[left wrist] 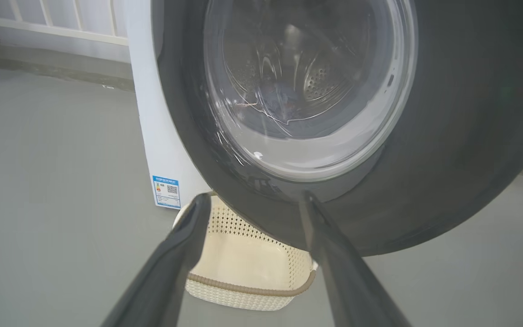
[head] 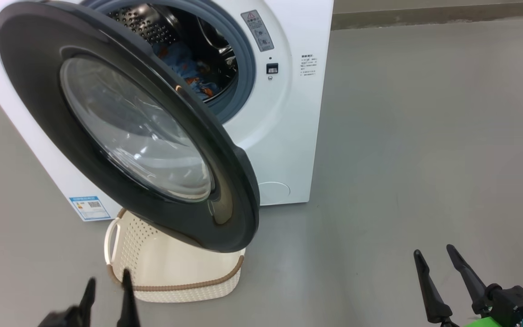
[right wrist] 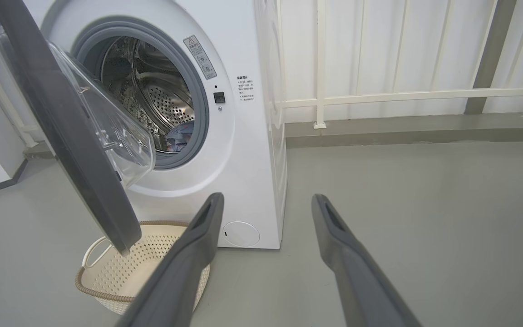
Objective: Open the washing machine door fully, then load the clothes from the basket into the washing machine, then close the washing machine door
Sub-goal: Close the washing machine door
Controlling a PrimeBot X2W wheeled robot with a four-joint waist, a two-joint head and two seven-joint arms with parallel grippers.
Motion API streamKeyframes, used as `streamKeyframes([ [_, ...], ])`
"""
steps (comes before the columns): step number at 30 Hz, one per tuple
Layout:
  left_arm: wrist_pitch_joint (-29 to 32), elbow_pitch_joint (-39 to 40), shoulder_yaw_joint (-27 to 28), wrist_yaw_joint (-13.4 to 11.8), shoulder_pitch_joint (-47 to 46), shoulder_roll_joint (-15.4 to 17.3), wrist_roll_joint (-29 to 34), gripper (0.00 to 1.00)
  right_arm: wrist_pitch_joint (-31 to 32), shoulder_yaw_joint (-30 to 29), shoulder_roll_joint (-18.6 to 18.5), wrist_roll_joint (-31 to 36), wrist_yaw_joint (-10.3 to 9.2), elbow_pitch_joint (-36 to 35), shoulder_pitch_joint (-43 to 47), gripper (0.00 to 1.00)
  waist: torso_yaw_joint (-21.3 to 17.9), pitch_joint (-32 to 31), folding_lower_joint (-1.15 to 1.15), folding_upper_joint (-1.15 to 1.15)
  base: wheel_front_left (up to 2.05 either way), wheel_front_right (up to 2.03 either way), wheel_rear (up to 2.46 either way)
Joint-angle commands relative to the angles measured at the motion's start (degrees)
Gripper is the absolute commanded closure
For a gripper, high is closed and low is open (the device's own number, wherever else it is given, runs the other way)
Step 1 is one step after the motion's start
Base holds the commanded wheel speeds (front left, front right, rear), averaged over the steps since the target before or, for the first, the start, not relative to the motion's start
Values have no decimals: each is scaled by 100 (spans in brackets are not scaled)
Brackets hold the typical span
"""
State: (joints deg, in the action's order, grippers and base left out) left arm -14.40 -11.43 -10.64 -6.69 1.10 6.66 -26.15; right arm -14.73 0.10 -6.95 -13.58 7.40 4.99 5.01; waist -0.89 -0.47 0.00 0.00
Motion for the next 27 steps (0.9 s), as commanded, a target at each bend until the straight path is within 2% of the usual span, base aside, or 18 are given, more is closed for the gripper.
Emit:
streamKeyframes([
  [1,-59,200,393,81,24,-34,152,0,-27,59,-39,125,9,-160,-43,0,19,-14,0,0,0,0,0],
  [7,-59,230,851,377,252,-277,491,0,-27,-12,28,210,9,-151,-60,0,95,-45,0,0,0,0,0],
  [15,-60,223,1055,583,211,-366,827,0,-27,-128,55,451,9,47,-42,0,193,-61,0,0,0,0,0],
  [16,-60,210,1063,605,205,-369,847,0,-27,-131,63,471,9,53,-44,11,197,-62,0,0,0,0,0],
  [17,-60,210,1063,605,205,-369,847,0,-27,-131,63,471,9,53,-44,11,197,-62,0,0,0,0,0],
  [18,-60,203,1075,622,199,-372,862,0,-27,-108,58,505,9,39,-50,100,196,-63,0,0,0,0,0],
  [27,-60,187,1025,607,201,-377,767,0,-27,-123,119,439,9,61,-71,100,190,-72,0,0,0,0,0],
])
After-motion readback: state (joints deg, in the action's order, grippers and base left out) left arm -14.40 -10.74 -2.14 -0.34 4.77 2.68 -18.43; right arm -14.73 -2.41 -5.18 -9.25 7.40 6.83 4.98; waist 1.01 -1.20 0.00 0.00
